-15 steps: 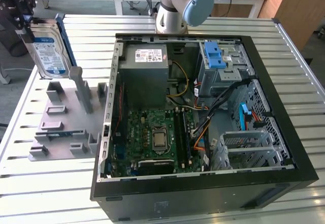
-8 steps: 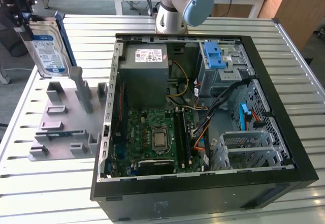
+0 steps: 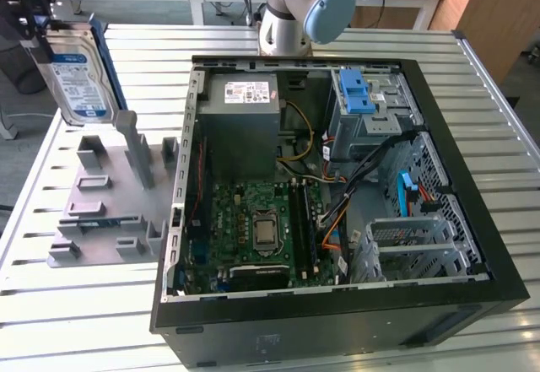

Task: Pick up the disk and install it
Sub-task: 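Pick up the disk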

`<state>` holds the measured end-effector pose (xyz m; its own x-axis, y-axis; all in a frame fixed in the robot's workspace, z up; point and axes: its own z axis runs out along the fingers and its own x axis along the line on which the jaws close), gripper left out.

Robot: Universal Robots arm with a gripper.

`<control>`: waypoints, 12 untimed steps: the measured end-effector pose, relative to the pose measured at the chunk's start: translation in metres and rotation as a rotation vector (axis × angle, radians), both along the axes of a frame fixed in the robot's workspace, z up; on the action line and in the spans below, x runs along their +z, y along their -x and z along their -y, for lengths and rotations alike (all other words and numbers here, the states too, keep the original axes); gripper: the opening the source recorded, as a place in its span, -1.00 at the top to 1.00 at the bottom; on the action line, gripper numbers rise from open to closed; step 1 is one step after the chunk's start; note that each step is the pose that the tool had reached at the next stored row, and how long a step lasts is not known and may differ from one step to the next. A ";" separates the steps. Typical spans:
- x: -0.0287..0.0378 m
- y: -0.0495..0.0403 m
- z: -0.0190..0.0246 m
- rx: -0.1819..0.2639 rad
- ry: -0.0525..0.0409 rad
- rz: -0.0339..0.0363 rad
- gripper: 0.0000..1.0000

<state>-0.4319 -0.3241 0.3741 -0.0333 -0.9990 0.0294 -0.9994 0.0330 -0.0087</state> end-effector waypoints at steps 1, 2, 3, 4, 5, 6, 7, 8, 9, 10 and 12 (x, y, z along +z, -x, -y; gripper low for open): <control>0.0008 0.0000 0.0000 0.000 0.0000 0.0000 0.27; 0.0016 0.0000 0.0000 0.000 -0.0001 0.0001 0.27; 0.0024 0.0000 0.0000 0.000 -0.0001 0.0000 0.27; 0.0032 0.0000 0.0000 0.000 -0.0002 0.0000 0.27; 0.0040 0.0000 0.0000 0.000 -0.0003 0.0000 0.27; 0.0049 0.0000 0.0000 0.000 -0.0004 0.0000 0.27; 0.0057 0.0000 0.0000 0.000 -0.0005 0.0000 0.27; 0.0064 0.0000 0.0000 0.000 -0.0007 0.0000 0.27; 0.0071 0.0000 0.0000 0.000 -0.0009 0.0001 0.27; 0.0079 0.0000 0.0000 0.000 -0.0010 0.0001 0.27; 0.0096 0.0000 0.0000 0.000 -0.0012 0.0000 0.27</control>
